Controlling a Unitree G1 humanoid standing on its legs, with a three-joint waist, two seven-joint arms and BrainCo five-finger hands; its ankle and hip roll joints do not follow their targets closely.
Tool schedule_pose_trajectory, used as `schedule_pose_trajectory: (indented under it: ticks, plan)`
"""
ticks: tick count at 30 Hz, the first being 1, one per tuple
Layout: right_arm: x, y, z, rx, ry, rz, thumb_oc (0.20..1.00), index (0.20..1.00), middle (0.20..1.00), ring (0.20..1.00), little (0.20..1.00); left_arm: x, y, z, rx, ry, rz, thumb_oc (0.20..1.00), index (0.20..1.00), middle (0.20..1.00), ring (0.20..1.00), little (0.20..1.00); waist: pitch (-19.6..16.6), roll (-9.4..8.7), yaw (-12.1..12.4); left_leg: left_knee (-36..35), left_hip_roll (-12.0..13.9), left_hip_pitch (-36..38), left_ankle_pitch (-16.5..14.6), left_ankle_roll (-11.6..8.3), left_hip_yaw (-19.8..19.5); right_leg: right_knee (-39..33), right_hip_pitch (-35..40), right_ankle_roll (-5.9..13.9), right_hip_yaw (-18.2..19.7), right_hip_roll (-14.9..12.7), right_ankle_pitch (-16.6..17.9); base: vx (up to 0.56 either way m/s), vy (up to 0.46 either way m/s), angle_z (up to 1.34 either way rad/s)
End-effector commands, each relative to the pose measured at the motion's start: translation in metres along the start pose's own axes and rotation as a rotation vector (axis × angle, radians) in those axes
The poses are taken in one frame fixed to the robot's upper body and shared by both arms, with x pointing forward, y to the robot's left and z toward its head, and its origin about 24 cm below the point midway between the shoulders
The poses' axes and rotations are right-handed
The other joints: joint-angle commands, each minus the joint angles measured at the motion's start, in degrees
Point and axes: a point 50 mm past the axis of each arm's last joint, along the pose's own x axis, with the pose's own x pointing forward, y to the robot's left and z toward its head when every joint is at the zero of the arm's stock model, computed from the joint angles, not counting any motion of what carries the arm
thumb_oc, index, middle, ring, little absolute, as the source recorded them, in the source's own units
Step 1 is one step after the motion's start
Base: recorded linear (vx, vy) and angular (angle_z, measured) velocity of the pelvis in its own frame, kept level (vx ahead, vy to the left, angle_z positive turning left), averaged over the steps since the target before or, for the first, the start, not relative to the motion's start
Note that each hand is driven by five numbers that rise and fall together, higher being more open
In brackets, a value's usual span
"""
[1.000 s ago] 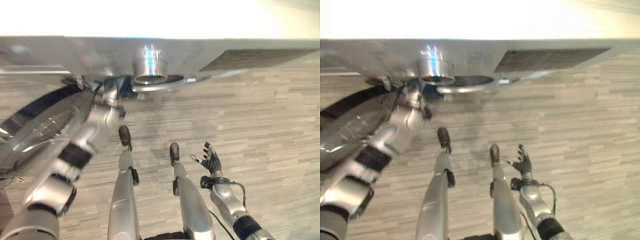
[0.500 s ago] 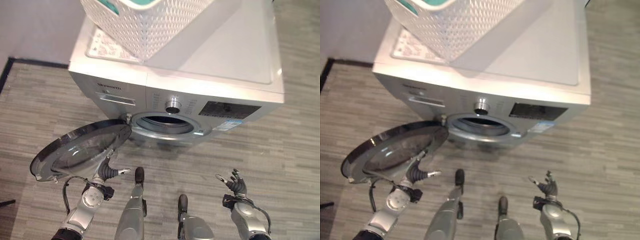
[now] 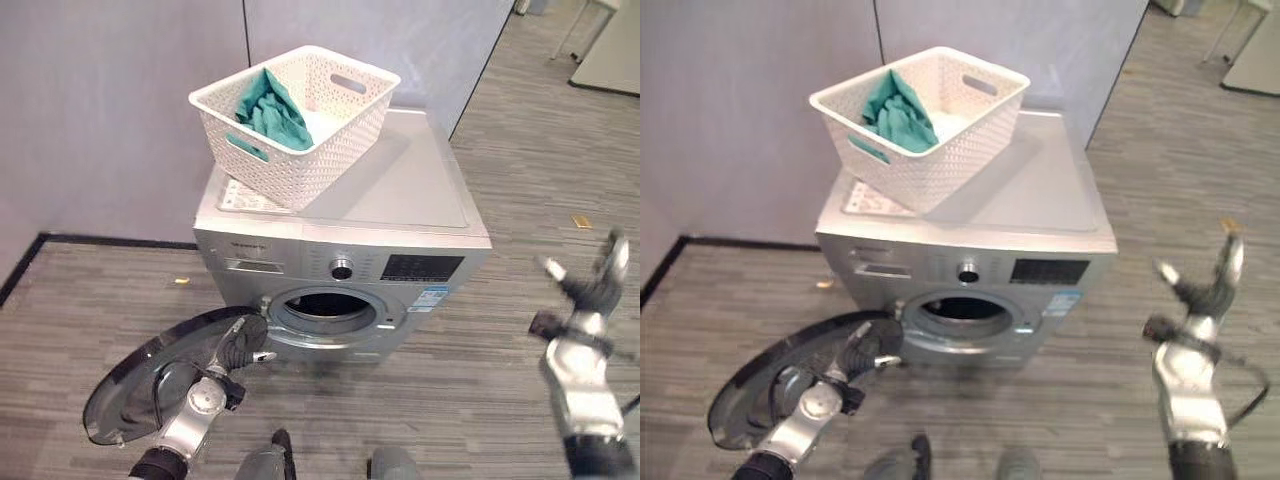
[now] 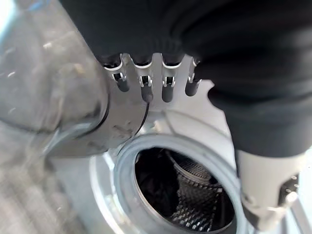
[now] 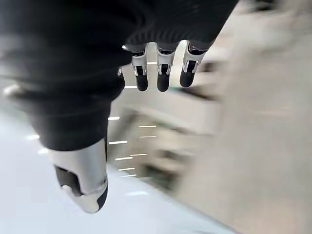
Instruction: Grab the laundry basket,head to the washer,open it,put in the laundry and shut it.
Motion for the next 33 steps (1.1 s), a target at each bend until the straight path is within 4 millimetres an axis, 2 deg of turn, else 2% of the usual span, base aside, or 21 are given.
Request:
schedule_pose_trajectory:
  ticks: [1,2,3,4,6,7,8,10,11,12,13,14,15,17,18,21,22,23,24,27,33]
  plan:
    - [0.036,-0.01,0.053,-0.049,-0.263,-0.053,1.0,1.0,1.0,1.0,1.0,0.001,0.02,0.013,0.046,-0.082,0.042,1.0,1.0,1.0,1.0,1.0,0.92,0.79,1.86,-15.75,1.27,12.56,0.39,-0.85,-5.56,-14.92,3.4,0.13,-2.47,1.78,2.25,0.26,-0.014,0.14]
    - [0.04,-0.009,0.063,-0.037,-0.302,-0.043,1.0,1.0,1.0,1.0,1.0,0.001,0.018,0.013,0.043,-0.088,0.031,1.0,1.0,1.0,1.0,1.0,1.01,0.23,2.04,-15.99,0.76,12.89,0.33,-1.2,-6.14,-19.78,2.52,0.17,-1.91,1.84,1.43,0.15,-0.028,0.31]
    - [0.041,-0.008,0.064,-0.036,-0.303,-0.042,1.0,1.0,1.0,1.0,1.0,0.001,0.019,0.013,0.041,-0.089,0.032,1.0,1.0,1.0,1.0,1.0,1.01,0.44,1.84,-16.15,0.86,13.05,0.27,-1.18,-6.29,-20.64,3.11,0.2,-2.14,1.89,1.51,0.2,-0.112,0.24]
    - [0.049,-0.007,0.08,-0.013,-0.356,-0.026,1.0,1.0,1.0,1.0,1.0,0.001,0.015,0.014,0.048,-0.097,0.013,1.0,1.0,1.0,1.0,1.0,1.27,-0.04,1.67,-16.98,0.33,14.19,-0.15,-2.03,-8.58,-32.01,2.7,0.75,-0.25,2.09,1.16,0.22,-0.109,0.36]
    - [0.054,-0.008,0.088,-0.019,-0.388,-0.018,1.0,1.0,1.0,1.0,1.0,0.001,0.012,0.016,0.052,-0.103,0.0,1.0,1.0,1.0,1.0,1.0,1.44,-0.07,1.33,-17.57,0.14,14.76,-0.37,-2.26,-10.2,-36.08,2.85,1.42,1.11,1.96,3.15,0.19,-0.088,0.61]
    - [0.065,-0.012,0.107,-0.049,-0.452,0.013,1.0,1.0,1.0,1.0,1.0,0.001,0.011,0.017,0.069,-0.112,-0.012,1.0,1.0,1.0,1.0,1.0,1.65,-0.98,1.18,-18.11,-0.41,15.81,-0.79,-2.77,-11.95,-39.43,2.16,2.05,2.95,1.94,5.38,0.11,-0.032,0.9]
    - [0.067,-0.012,0.108,-0.049,-0.455,0.015,1.0,1.0,1.0,1.0,1.0,0.001,0.01,0.017,0.065,-0.113,-0.011,1.0,1.0,1.0,1.0,1.0,1.83,-0.76,0.88,-18.18,-0.43,15.88,-0.71,-2.75,-12.16,-39.91,2.52,2.1,2.72,1.83,5.62,0.11,-0.062,0.92]
    - [0.084,-0.015,0.133,-0.139,-0.517,0.099,1.0,1.0,1.0,1.0,1.0,0.0,0.007,0.014,0.083,-0.106,-0.045,1.0,1.0,1.0,1.0,1.0,0.85,-3.41,1.23,-18.28,-1.61,16.14,-0.92,-3.74,-13.33,-43.29,5.24,2.34,1.91,-0.49,8.05,0.06,-0.081,0.94]
    - [0.085,-0.014,0.134,-0.138,-0.52,0.101,1.0,1.0,1.0,1.0,1.0,0.0,0.007,0.014,0.079,-0.106,-0.044,1.0,1.0,1.0,1.0,1.0,0.89,-3.32,0.97,-18.31,-1.69,16.14,-0.84,-3.71,-13.45,-43.6,5.44,2.37,1.78,-0.62,8.2,0.12,-0.103,1.09]
    - [0.088,-0.01,0.14,-0.163,-0.52,0.177,1.0,1.0,1.0,1.0,1.0,-0.001,0.002,0.011,0.084,-0.097,-0.069,1.0,1.0,1.0,1.0,1.0,0.13,-4.14,0.79,-18.76,-1.64,16.59,-0.88,-3.93,-14.03,-43.92,6.32,2.34,1.85,-0.64,8.54,0.15,-0.12,0.77]
    - [0.095,-0.005,0.149,-0.173,-0.512,0.266,1.0,1.0,1.0,1.0,1.0,-0.004,-0.002,0.006,0.082,-0.083,-0.1,1.0,1.0,1.0,1.0,1.0,-0.93,-5.27,1.27,-19.58,-0.91,17.33,-0.8,-4.58,-14.28,-44.04,7.17,2.41,1.25,-0.47,8.84,0.16,-0.122,0.83]
    - [0.096,-0.003,0.151,-0.172,-0.516,0.27,1.0,1.0,1.0,1.0,1.0,-0.004,-0.002,0.006,0.077,-0.082,-0.097,1.0,1.0,1.0,1.0,1.0,-0.91,-5.08,1.02,-19.71,-0.85,17.42,-0.75,-4.6,-14.3,-44.1,7.24,2.39,1.21,-0.44,8.86,0.15,-0.164,0.46]
    - [0.105,0.007,0.163,-0.196,-0.503,0.369,1.0,1.0,1.0,1.0,1.0,-0.007,-0.003,0.001,0.077,-0.062,-0.128,1.0,1.0,1.0,1.0,1.0,-1.68,-6.25,1.6,-20.23,0.13,17.86,-0.55,-5.17,-14.28,-44.46,8.04,2.17,0.38,-0.06,8.92,0.06,-0.089,0.26]
    - [0.112,0.014,0.174,-0.243,-0.518,0.409,1.0,1.0,1.0,1.0,1.0,-0.008,-0.004,-0.002,0.073,-0.052,-0.14,1.0,1.0,1.0,1.0,1.0,-1.98,-6.42,1.51,-20.68,0.67,18.14,-0.34,-5.51,-14.3,-44.78,8.45,2.02,0.16,0.31,8.48,0.08,-0.118,-0.07]
    - [0.119,0.021,0.187,-0.275,-0.509,0.501,1.0,1.0,1.0,1.0,1.0,-0.01,-0.006,-0.006,0.083,-0.043,-0.176,1.0,1.0,1.0,1.0,1.0,-2.87,-7.46,2.01,-21.54,1.82,18.72,0.03,-6.25,-14.48,-45.25,9.16,1.69,-0.53,0.89,7.75,0.1,-0.146,-0.13]
    - [0.133,0.031,0.203,-0.307,-0.484,0.537,1.0,1.0,1.0,1.0,1.0,-0.011,-0.009,-0.006,0.07,-0.04,-0.202,1.0,1.0,1.0,1.0,1.0,-3.24,-7.35,1.78,-22.26,2.75,18.8,0.59,-6.93,-14.93,-45.48,9.5,1.3,-1.24,1.46,7.12,0.04,-0.078,0.0]
    - [0.139,0.034,0.202,-0.324,-0.443,0.557,1.0,1.0,1.0,1.0,1.0,-0.011,-0.009,-0.008,0.078,-0.036,-0.218,1.0,1.0,1.0,1.0,1.0,-3.46,-7.99,2.22,-22.39,3.23,18.72,0.76,-7.31,-15.07,-45.57,9.65,1.13,-1.56,1.64,6.79,0.03,-0.059,0.14]
    - [0.14,0.036,0.204,-0.326,-0.449,0.56,1.0,1.0,1.0,1.0,1.0,-0.011,-0.01,-0.007,0.071,-0.037,-0.216,1.0,1.0,1.0,1.0,1.0,-3.43,-7.67,2.0,-22.39,3.25,18.7,0.76,-7.32,-15.09,-45.56,9.64,1.12,-1.59,1.65,6.77,0.04,-0.127,0.04]
    - [0.158,0.039,0.212,-0.397,-0.353,0.577,1.0,1.0,1.0,1.0,1.0,-0.011,-0.011,-0.006,0.083,-0.044,-0.262,1.0,1.0,1.0,1.0,1.0,-3.85,-8.27,2.58,-22.49,4.45,17.9,1.37,-8.47,-16.07,-45.88,10.03,0.52,-2.88,2.21,5.67,0.03,-0.099,0.0]
    - [0.163,0.051,0.214,-0.442,-0.317,0.6,1.0,1.0,1.0,1.0,1.0,-0.012,-0.013,-0.005,0.078,-0.046,-0.283,1.0,1.0,1.0,1.0,1.0,-3.87,-8.05,2.86,-22.49,5.14,17.42,1.77,-8.98,-16.8,-45.87,10.31,0.14,-3.69,2.56,5.05,0.04,-0.085,0.26]
    - [0.164,0.08,0.2,-0.573,-0.228,0.646,1.0,1.0,1.0,1.0,1.0,-0.014,-0.012,-0.009,0.1,-0.034,-0.314,1.0,1.0,1.0,1.0,1.0,-3.5,-7.77,5.07,-22.49,6.77,15.93,2.28,-10.14,-19.22,-46.58,11.35,-1.12,-6.1,3.98,2.92,0.04,-0.094,0.27]
